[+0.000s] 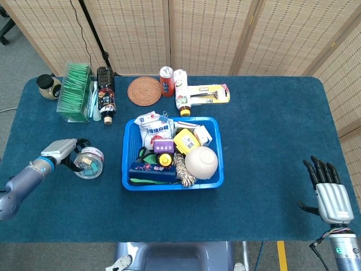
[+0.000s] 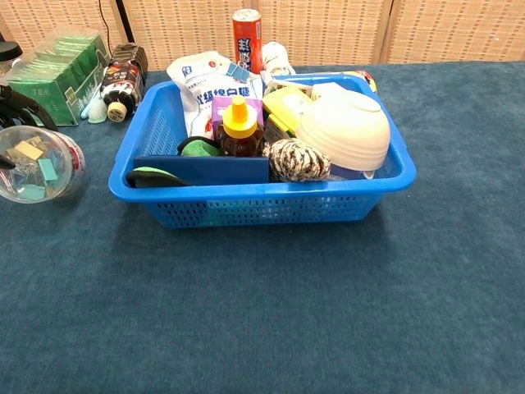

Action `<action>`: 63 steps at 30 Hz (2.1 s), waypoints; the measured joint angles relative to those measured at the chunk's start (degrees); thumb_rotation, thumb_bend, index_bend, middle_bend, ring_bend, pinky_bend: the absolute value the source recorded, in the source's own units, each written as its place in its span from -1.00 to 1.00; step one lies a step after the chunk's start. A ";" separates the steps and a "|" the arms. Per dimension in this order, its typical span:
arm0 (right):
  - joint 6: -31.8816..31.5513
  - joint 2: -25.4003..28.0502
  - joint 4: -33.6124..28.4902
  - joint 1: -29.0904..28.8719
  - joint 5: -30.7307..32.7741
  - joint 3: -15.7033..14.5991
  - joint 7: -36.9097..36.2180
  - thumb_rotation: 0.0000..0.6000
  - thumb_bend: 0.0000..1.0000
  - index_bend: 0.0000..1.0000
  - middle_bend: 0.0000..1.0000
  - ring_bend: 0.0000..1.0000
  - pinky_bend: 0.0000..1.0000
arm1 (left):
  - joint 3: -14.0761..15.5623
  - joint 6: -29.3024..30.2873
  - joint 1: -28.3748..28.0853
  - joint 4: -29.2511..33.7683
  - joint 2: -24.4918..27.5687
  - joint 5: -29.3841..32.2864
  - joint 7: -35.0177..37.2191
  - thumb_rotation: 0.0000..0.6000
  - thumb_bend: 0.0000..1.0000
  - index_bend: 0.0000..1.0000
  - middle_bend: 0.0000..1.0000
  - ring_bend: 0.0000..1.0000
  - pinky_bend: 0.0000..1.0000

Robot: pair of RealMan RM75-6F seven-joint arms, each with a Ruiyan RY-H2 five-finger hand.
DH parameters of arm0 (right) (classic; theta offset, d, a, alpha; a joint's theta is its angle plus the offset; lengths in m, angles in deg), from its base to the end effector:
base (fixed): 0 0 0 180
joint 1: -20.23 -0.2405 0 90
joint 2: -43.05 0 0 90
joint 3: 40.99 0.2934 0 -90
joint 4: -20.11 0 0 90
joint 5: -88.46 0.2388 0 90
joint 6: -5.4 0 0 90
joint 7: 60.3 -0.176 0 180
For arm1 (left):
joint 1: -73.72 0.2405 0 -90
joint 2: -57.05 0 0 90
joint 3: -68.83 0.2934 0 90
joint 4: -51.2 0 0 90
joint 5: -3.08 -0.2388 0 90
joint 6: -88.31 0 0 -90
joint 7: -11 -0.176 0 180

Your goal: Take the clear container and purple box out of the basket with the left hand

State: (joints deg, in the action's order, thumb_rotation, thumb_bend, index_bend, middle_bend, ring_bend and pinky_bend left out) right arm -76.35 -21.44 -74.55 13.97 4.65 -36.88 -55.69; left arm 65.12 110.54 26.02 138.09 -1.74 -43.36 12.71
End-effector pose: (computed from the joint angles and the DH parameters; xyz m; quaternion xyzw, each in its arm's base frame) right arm -0.3476 -0.2310 0.1386 0.6034 -0.3898 0.3708 0.5886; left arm -0.2908 0.4294 0.0900 -0.6760 -0.5860 -0.1760 0.4107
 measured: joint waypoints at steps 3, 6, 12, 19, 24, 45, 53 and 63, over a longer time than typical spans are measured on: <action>0.03 -0.07 -0.02 -0.04 -0.01 -0.03 0.22 1.00 -1.00 -1.00 -1.00 -1.00 -1.00 | -0.24 -0.08 0.43 -1.31 -1.11 -1.85 1.11 1.00 -0.31 -0.92 -0.68 -0.76 -0.46; 0.18 -0.10 -0.05 -0.08 0.06 -0.07 0.26 1.00 -1.00 -1.00 -1.00 -1.00 -1.00 | -0.27 1.43 0.71 -1.53 -1.49 -2.82 1.05 1.00 -0.33 -1.00 -1.00 -1.00 -0.74; 0.39 -0.03 -0.09 -0.17 0.03 -0.17 0.10 1.00 -1.00 -1.00 -1.00 -1.00 -1.00 | 0.39 4.41 0.81 -0.90 -1.22 -2.86 0.22 1.00 -0.33 -1.00 -1.00 -1.00 -0.89; 0.11 0.22 -0.20 -0.08 -0.14 -0.16 -0.43 1.00 -1.00 -1.00 -1.00 -1.00 -1.00 | -0.67 8.24 2.24 1.39 0.41 -4.71 1.49 1.00 -0.35 -1.00 -1.00 -1.00 -0.91; 0.07 0.33 -0.32 -0.05 -0.24 -0.21 -0.65 1.00 -1.00 -1.00 -1.00 -1.00 -1.00 | -1.88 13.81 4.08 3.32 0.94 -9.19 2.09 1.00 -0.38 -1.00 -1.00 -1.00 -0.92; -0.32 1.12 -0.39 0.11 -0.29 0.01 -2.67 1.00 -1.00 -1.00 -1.00 -1.00 -1.00 | -5.73 26.91 2.97 13.62 -3.22 -19.27 -12.78 1.00 -0.49 -1.00 -1.00 -1.00 -0.95; -0.03 1.54 -0.07 0.03 0.51 0.47 -4.06 1.00 -1.00 -1.00 -1.00 -1.00 -1.00 | -6.45 27.17 -2.08 13.29 -10.17 -12.93 -24.23 1.00 -0.49 -1.00 -1.00 -1.00 -0.95; 0.52 1.68 0.20 -0.16 1.05 0.67 -4.65 1.00 -1.00 -1.00 -1.00 -1.00 -1.00 | -6.39 29.62 -7.00 7.53 -20.31 -6.73 -32.49 1.00 -0.49 -1.00 -1.00 -1.00 -0.95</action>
State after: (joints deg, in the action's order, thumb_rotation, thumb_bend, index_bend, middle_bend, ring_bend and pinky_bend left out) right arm -75.83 -19.75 -74.36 13.81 5.70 -36.21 -60.34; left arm 58.73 140.16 19.03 145.62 -22.04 -50.09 -19.79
